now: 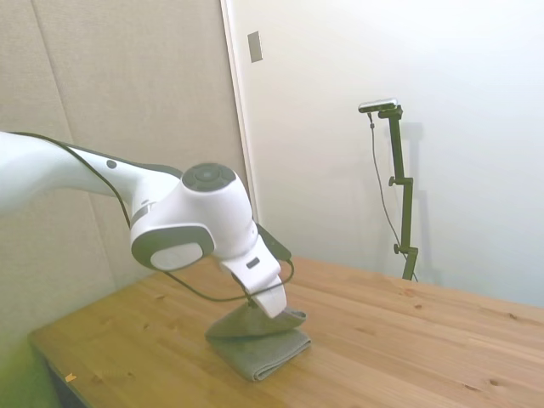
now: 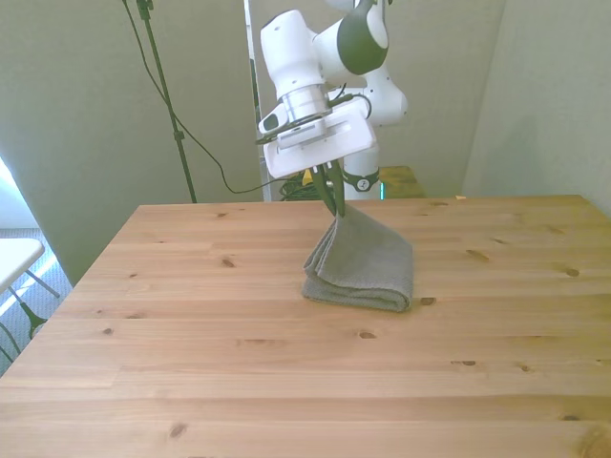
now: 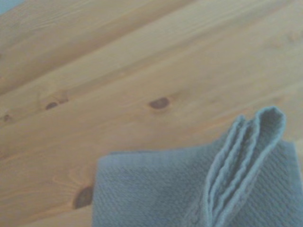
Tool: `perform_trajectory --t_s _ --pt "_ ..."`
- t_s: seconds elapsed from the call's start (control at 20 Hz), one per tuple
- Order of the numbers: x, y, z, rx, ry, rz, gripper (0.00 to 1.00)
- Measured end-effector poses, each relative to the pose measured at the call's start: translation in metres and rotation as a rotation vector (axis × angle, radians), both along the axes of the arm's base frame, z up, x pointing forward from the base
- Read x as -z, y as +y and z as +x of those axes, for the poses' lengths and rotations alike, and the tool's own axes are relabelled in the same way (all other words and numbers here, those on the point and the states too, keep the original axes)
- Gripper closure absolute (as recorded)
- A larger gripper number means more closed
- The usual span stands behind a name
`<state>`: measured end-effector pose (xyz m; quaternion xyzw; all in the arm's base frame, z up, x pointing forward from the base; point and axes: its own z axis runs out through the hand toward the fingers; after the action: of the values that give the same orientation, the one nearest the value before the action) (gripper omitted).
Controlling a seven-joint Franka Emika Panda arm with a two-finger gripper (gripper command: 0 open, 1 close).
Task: Unfold the towel
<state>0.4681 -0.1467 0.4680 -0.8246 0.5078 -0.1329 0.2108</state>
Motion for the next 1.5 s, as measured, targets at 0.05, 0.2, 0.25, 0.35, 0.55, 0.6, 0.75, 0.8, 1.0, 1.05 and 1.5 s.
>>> perform_trajectory --t_s 0.05,0.2,0.25,0.35,0.55,0.6,0.75,0.8,1.0,1.05,1.5 --pt "-0.009 0.011 0.009 -0.009 -0.003 -0.019 1.00" --pt "-0.028 0.047 0.028 -0.060 -0.013 -0.065 1.00" --pt "-0.031 0.058 0.031 -0.084 -0.017 -0.079 1.00" --pt "-0.035 0.080 0.034 -0.136 -0.021 -0.101 1.00" --pt "-0.031 0.117 0.032 -0.305 0.017 -0.125 1.00" --pt "-0.030 0.123 0.031 -0.346 0.024 -0.130 1.00" --pt "-0.030 0.135 0.032 -0.459 0.020 -0.157 1.00" --pt "-0.029 0.140 0.032 -0.496 0.015 -0.169 1.00" --pt "-0.024 0.164 0.033 -0.634 0.007 -0.226 1.00" --pt "-0.024 0.169 0.035 -0.659 0.000 -0.250 1.00" --pt "-0.009 0.245 0.059 -0.760 -0.045 -0.306 1.00"
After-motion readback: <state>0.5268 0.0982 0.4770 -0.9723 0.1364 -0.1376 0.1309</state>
